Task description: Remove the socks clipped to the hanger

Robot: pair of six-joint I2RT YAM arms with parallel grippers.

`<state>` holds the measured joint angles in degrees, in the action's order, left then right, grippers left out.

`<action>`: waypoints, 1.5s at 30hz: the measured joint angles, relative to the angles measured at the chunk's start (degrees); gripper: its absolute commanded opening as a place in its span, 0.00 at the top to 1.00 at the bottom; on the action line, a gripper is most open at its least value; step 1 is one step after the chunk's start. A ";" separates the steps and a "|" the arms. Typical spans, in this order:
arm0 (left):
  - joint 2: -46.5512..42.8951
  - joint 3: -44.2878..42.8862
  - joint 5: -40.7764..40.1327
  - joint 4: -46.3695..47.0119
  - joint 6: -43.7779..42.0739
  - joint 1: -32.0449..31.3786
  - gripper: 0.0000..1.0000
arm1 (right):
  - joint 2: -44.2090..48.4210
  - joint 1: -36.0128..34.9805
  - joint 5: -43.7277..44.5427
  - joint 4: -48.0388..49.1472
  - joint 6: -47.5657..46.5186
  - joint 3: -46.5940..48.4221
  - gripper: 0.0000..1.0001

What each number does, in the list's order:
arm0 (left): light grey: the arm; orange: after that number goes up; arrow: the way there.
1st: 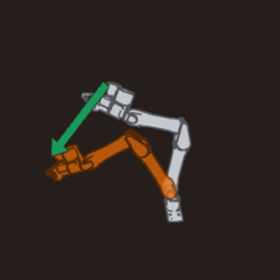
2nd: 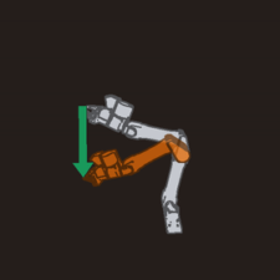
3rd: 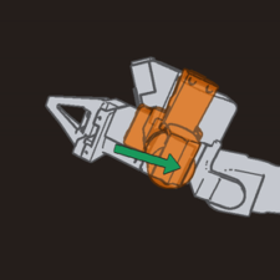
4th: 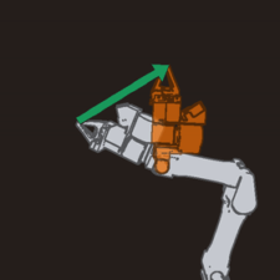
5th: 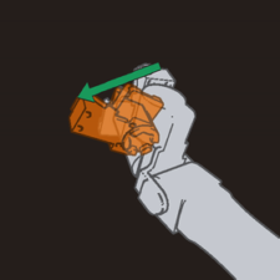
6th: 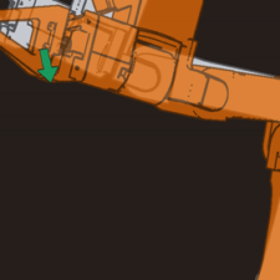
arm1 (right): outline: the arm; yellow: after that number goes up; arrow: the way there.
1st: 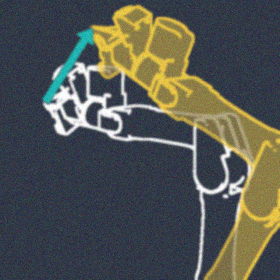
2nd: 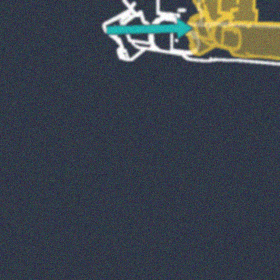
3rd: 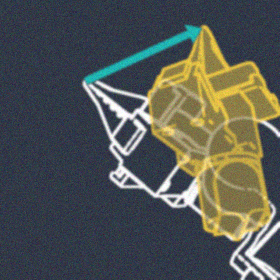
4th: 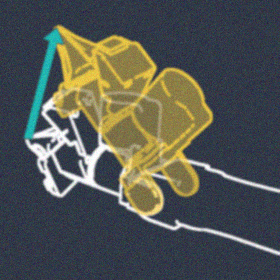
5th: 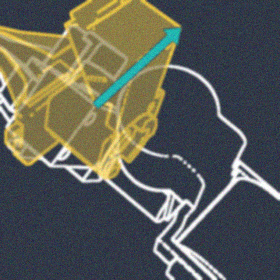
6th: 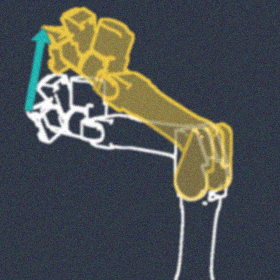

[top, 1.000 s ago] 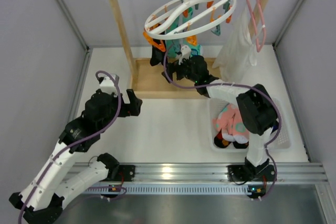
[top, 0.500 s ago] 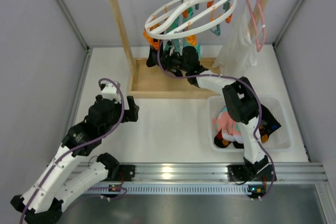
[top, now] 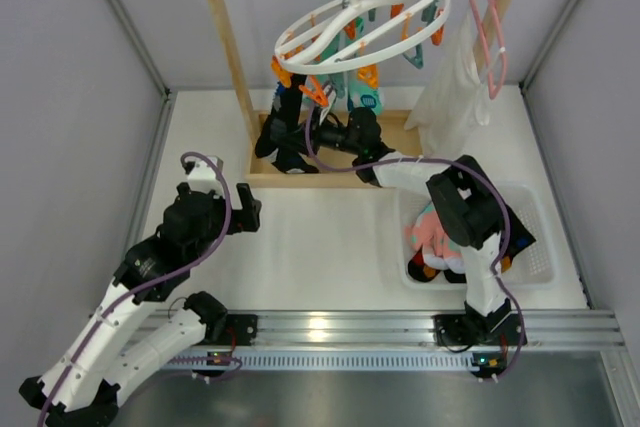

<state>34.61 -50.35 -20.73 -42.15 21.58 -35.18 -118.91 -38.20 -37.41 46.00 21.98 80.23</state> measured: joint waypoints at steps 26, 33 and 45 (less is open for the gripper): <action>-4.26 0.24 -5.14 -0.02 1.31 0.00 0.02 | 21.77 -1.14 -3.76 16.35 11.30 -22.21 1.00; -4.92 0.28 -5.75 -0.02 1.70 0.02 0.02 | 26.29 -1.14 -3.17 12.55 8.35 -27.45 1.00; -5.25 0.33 -5.95 -0.02 2.23 0.07 0.02 | 35.36 -1.14 -2.75 6.32 3.63 -33.44 1.00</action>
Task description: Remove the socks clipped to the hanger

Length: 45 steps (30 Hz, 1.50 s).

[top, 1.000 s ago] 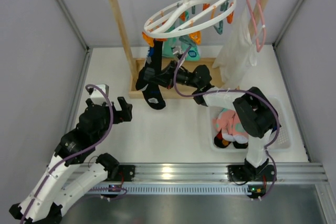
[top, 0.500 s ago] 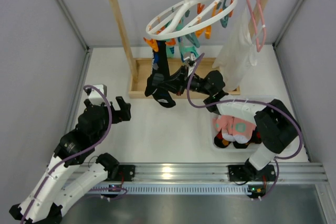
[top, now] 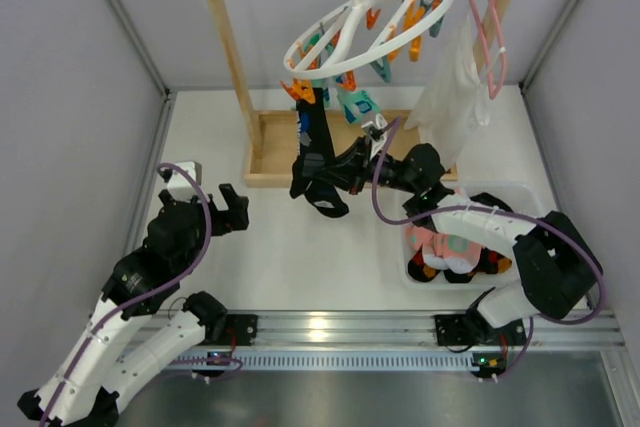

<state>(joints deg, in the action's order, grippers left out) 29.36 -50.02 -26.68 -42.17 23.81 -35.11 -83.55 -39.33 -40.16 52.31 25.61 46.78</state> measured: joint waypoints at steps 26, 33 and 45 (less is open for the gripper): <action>-0.74 0.00 -0.02 -0.02 0.09 0.55 0.02 | 20.11 4.79 0.37 -8.79 -3.30 -9.35 1.00; -0.74 0.00 0.00 -0.02 0.11 0.61 0.02 | 25.07 8.46 1.11 -13.03 -4.20 -10.93 1.00; -0.74 0.00 0.04 -0.02 0.15 1.31 0.02 | 26.27 12.68 1.95 -20.22 -7.56 -11.54 1.00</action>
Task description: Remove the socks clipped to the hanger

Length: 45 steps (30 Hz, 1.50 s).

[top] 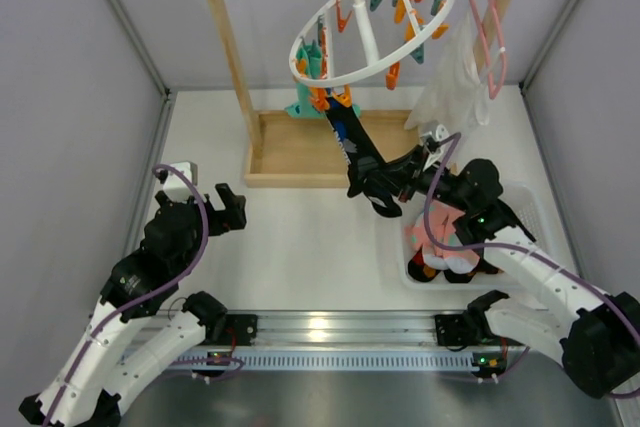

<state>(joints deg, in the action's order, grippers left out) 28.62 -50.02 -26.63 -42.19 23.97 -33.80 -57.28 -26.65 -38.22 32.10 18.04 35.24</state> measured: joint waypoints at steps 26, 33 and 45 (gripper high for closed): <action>1.31 0.04 10.67 1.38 -0.79 11.08 0.02 | -29.46 -7.96 -14.23 31.32 24.76 10.71 1.00; 2.78 0.39 25.99 6.82 1.20 13.51 0.02 | -25.75 -6.54 -16.68 36.52 28.22 5.35 1.00; 26.86 0.55 53.70 40.63 13.25 11.93 0.02 | -21.20 -4.98 -19.26 36.46 28.06 3.74 1.00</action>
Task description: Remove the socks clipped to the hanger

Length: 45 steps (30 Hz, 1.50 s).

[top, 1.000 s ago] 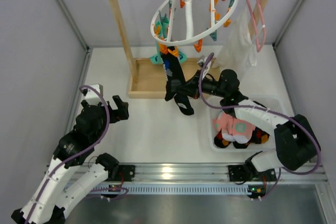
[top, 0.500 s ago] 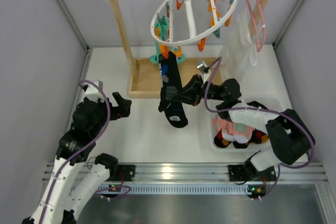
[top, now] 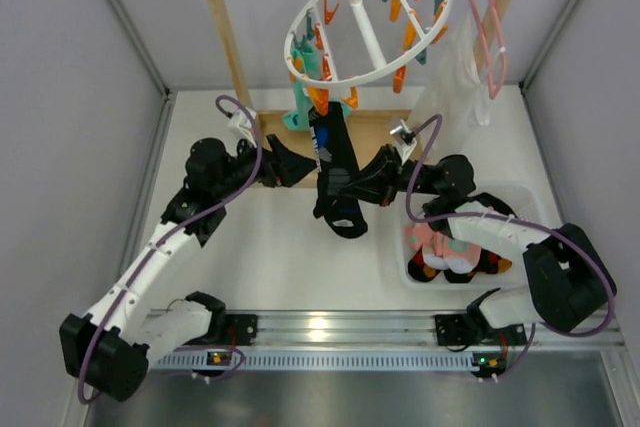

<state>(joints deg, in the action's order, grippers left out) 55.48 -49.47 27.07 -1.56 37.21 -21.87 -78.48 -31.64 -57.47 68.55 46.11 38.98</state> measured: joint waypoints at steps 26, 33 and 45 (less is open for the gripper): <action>-2.97 5.35 -6.25 15.50 3.30 -3.06 0.09 | 0.83 2.05 -1.73 -4.07 -2.56 0.50 1.00; -0.39 4.70 -5.51 16.72 4.00 -3.48 0.08 | 0.83 2.08 -2.16 -4.72 -2.58 1.29 1.00; 10.71 -2.95 -6.51 19.61 4.00 -9.42 0.55 | 0.81 2.10 -3.06 -4.66 -2.58 1.25 0.99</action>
<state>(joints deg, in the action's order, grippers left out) 66.19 -52.42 20.56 18.04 41.21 -31.29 -77.67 -29.54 -60.53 63.90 43.53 40.23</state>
